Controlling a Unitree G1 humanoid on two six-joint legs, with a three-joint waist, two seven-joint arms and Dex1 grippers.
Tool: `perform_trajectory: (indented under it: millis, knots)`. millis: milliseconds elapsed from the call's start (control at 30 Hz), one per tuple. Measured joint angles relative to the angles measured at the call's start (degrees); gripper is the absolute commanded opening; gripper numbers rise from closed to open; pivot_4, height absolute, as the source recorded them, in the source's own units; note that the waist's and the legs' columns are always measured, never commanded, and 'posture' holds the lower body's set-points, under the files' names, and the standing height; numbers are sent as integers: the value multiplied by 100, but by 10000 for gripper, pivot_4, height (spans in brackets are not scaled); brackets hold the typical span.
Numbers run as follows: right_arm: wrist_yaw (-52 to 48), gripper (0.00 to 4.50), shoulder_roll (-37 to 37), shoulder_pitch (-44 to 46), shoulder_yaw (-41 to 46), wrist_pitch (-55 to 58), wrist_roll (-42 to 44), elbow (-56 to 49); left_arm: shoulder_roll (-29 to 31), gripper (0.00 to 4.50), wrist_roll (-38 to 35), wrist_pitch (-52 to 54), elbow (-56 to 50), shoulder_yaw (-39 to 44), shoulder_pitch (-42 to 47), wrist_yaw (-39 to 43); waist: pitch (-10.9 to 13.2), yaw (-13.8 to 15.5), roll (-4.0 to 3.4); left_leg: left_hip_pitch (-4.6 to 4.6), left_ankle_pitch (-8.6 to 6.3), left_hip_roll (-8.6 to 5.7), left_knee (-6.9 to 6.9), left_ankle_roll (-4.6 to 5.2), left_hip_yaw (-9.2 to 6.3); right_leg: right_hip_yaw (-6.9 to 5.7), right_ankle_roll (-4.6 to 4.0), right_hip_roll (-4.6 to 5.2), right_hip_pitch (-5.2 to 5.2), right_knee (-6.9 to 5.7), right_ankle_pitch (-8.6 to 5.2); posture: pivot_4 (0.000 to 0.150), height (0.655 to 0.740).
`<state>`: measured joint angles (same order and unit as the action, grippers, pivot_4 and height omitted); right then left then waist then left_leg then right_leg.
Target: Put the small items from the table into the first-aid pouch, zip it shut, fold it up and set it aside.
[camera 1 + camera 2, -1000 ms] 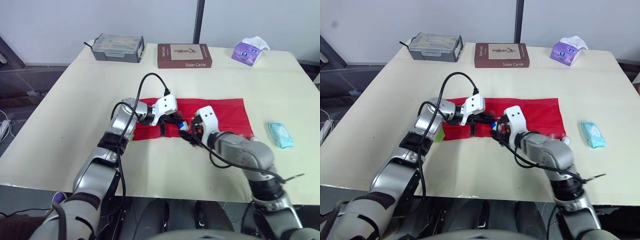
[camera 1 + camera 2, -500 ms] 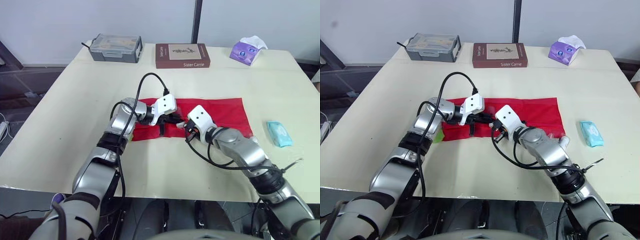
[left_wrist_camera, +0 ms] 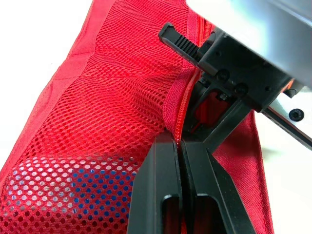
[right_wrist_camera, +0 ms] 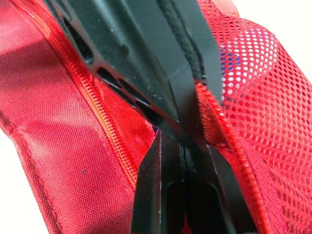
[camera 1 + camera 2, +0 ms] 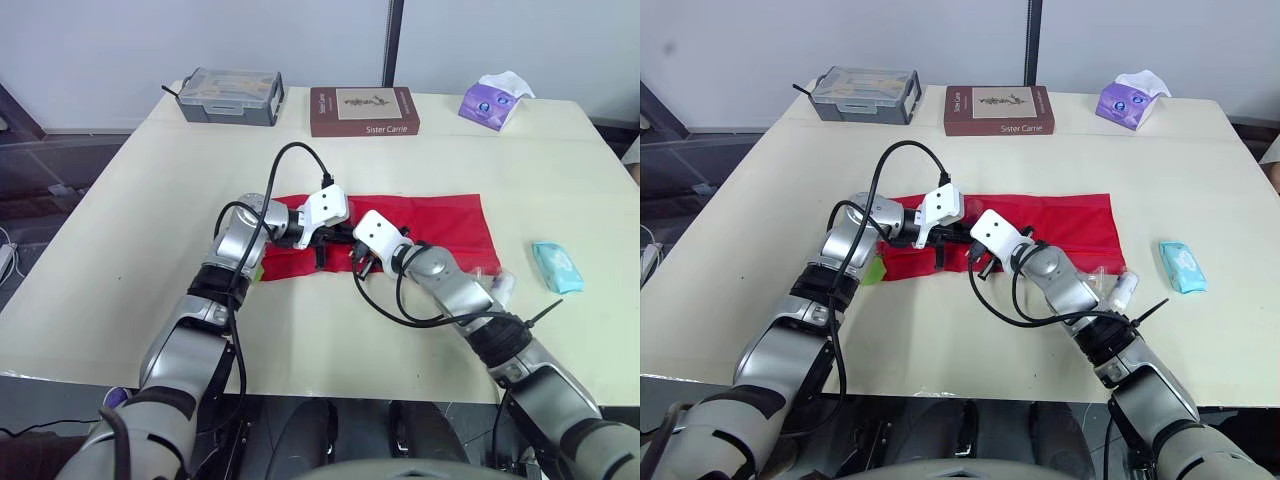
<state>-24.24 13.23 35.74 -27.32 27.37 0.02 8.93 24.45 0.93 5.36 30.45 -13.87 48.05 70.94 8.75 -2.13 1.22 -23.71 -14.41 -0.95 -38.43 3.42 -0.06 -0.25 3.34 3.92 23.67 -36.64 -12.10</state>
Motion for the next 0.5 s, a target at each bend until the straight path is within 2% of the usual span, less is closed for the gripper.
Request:
perform_trajectory:
  millis: [33, 67, 133, 200, 300, 333, 367, 400, 433, 500]
  knots:
    - [-94, 4168, 20, -63, 80, 9, 43, -73, 0, 0, 0, -9, 0, -3, -6, -2, 0, 3, 0, 0, -1, 0, 0, 2, 0, 0, 0, 0, 0, 0, 0, 1500, 7400]
    - [-181, 5396, 62, -116, 127, 30, 84, -164, 0, 0, 1, -25, 0, -4, -13, -7, 0, 5, 0, -2, -1, 0, 0, 2, 0, 0, 0, 1, 0, 1, 0, 1500, 7400]
    - [-447, 12955, 188, -384, 413, 256, 380, -716, 16, 0, 8, -103, 21, -17, -52, -46, 1, 21, -1, -2, -6, 0, 0, 10, -1, 0, 0, 2, 0, 2, 0, 1500, 7400]
    - [-666, 23046, 368, -613, 593, 482, 630, -1292, 23, 0, 10, -186, 64, -20, -74, -90, 1, 37, -1, -3, -6, 0, 0, 11, -1, 0, 0, 3, 0, 3, 0, 1500, 7400]
    - [-1013, 37874, 859, -1246, 1195, 1143, 1301, -2729, 58, 0, 15, -309, 212, -22, -71, -143, 2, 101, -2, -4, -8, -1, 0, 13, -1, -1, 1, 4, -2, 8, 0, 1500, 7400]
    - [-1143, 42530, 1177, -1613, 1710, 1527, 1747, -3603, 81, 0, 16, -360, 283, -21, -73, -174, 1, 123, -2, -4, -8, 0, -1, 13, -1, -1, 1, 4, -2, 9, 0, 1500, 7400]
    - [-1151, 44468, 1199, -1630, 1737, 1540, 1771, -3647, 89, 0, 17, -361, 288, -21, -75, -177, 1, 133, -1, -3, -8, 0, -1, 13, -1, -1, 1, 4, -3, 10, 0, 1500, 7400]
    - [-1160, 44468, 1225, -1650, 1779, 1561, 1805, -3708, 97, 0, 17, -363, 295, -19, -77, -182, 1, 131, -1, -2, -8, 0, -1, 13, -1, -1, 1, 4, -3, 10, 0, 1500, 7400]
    - [-1290, 44468, 1585, -2159, 2457, 1807, 2223, -4543, 78, 0, 16, -410, 348, -20, -60, -240, 2, 157, -1, -4, -9, 0, 0, 14, -2, -3, 1, 6, -5, 14, 0, 1500, 7400]
    - [-1400, 44468, 2006, -2821, 3371, 2028, 2620, -5342, 161, 0, 11, -455, 438, 10, -79, -277, 2, 170, 0, -6, -9, 1, 1, 14, -7, -9, 2, 7, -9, 21, 0, 1500, 7400]
